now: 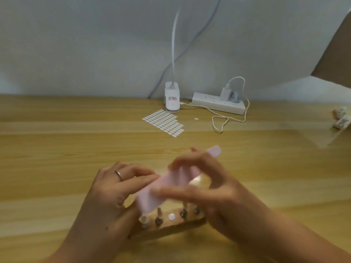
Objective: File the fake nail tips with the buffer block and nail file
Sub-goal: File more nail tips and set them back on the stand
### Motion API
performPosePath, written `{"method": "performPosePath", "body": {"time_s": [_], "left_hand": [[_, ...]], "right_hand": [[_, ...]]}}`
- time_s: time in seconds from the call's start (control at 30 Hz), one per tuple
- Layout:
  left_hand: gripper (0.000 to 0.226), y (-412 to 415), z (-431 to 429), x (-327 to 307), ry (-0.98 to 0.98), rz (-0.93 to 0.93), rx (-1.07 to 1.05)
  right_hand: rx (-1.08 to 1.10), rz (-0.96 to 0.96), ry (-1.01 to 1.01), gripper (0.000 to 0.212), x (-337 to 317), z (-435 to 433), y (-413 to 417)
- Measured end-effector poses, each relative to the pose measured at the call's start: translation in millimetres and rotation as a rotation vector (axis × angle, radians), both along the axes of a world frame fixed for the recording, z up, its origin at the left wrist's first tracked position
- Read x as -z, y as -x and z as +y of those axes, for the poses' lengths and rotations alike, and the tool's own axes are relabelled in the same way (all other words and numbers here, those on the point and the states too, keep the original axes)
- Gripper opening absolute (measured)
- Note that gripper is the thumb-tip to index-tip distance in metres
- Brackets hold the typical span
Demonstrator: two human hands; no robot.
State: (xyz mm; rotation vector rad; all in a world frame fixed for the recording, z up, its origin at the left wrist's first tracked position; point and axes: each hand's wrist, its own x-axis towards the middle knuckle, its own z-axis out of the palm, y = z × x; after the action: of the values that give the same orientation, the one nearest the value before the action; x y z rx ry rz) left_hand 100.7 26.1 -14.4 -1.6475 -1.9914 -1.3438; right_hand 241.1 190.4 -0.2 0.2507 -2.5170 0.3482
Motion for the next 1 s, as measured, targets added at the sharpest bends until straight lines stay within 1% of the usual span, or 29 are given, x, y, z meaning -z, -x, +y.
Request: {"method": "performPosePath", "body": {"time_s": [0.07, 0.17, 0.27, 0.37, 0.47, 0.6, 0.7, 0.8, 0.83, 0.9, 0.93, 1.0], "left_hand": [[0.038, -1, 0, -2, 0.010, 0.014, 0.008], [0.028, -1, -1, -2, 0.028, -0.013, -0.007], [0.027, -3, -3, -2, 0.049, -0.030, 0.007], [0.023, -3, -4, -4, 0.058, -0.035, -0.003], [0.028, -5, -5, -6, 0.071, -0.044, -0.003], [0.023, -4, -5, -6, 0.059, -0.042, -0.010], [0.031, -5, -5, -6, 0.063, -0.052, 0.004], [0.024, -4, -4, -5, 0.043, -0.107, -0.001], [0.025, -4, -5, -5, 0.039, -0.121, 0.007], [0.027, -6, -4, -5, 0.036, -0.134, 0.029], [0.023, -7, -4, -5, 0.027, -0.151, 0.033], [0.012, -8, -4, -7, -0.009, -0.206, 0.023]], "right_hand": [[-0.035, 0.005, -0.008, 0.045, 0, 0, -1], [0.030, 0.022, 0.028, 0.050, -2, 3, -2], [-0.026, 0.002, 0.010, 0.046, 1, 2, -3], [0.023, 0.018, 0.028, 0.053, -1, 2, -2], [-0.039, -0.006, 0.011, 0.060, 2, 0, -2], [0.034, 0.057, 0.001, 0.059, 1, 3, -1], [-0.064, 0.053, 0.001, 0.050, 3, -2, 1], [0.000, 0.084, 0.033, 0.065, 2, 5, 1], [-0.009, 0.086, 0.034, 0.066, 3, 5, 2], [-0.064, 0.067, 0.020, 0.060, 7, 1, 3], [-0.064, 0.061, 0.018, 0.056, 6, 5, 3], [0.034, 0.078, 0.022, 0.050, 2, 22, 2]]}}
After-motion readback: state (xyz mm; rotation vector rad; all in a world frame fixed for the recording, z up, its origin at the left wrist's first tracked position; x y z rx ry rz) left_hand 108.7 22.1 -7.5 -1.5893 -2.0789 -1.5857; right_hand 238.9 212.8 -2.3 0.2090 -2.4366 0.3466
